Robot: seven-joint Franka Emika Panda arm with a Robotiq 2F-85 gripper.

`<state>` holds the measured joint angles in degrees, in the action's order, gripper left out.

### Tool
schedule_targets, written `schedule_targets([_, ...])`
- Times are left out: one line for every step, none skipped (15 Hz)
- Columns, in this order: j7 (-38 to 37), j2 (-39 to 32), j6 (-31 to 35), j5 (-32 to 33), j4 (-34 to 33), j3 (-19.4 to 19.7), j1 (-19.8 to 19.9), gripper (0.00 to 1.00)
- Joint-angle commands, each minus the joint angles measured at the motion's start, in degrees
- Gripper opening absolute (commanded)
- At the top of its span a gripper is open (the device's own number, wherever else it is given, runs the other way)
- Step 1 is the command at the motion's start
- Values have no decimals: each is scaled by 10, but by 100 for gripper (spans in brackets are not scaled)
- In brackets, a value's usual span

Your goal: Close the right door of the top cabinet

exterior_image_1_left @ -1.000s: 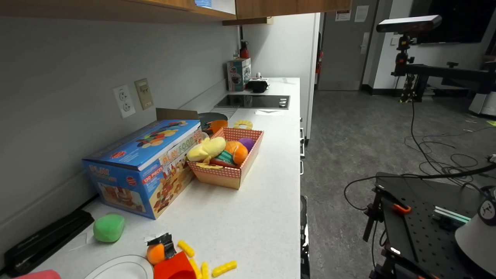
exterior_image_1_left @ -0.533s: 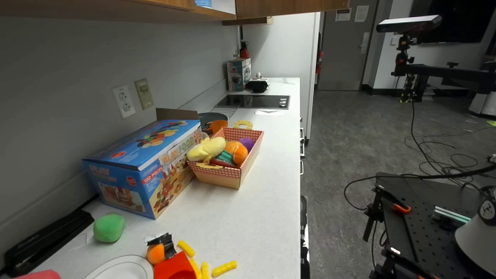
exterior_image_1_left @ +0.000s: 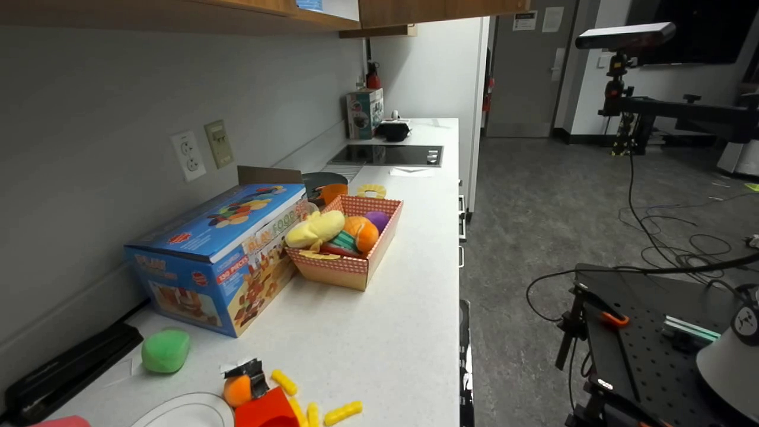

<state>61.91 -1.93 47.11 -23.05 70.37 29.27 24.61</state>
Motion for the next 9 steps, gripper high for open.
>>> schedule_targets([6, 57, -2, 39, 83, -67, -36, 100])
schedule_targets([7, 66, -2, 43, 102, -82, -47, 100])
schedule_targets([13, 72, -2, 51, 118, -95, -60, 100])
schedule_targets([19, 78, -2, 59, 138, -106, -72, 100])
schedule_targets([26, 81, -2, 71, 154, -116, -84, 100])
schedule_targets([36, 84, -2, 86, 170, -125, -96, 100])
schedule_targets([50, 86, -2, 109, 177, -133, -107, 100])
schedule_targets([53, 83, -2, 127, 165, -139, -114, 100])
schedule_targets([52, 79, -1, 139, 155, -143, -119, 100])
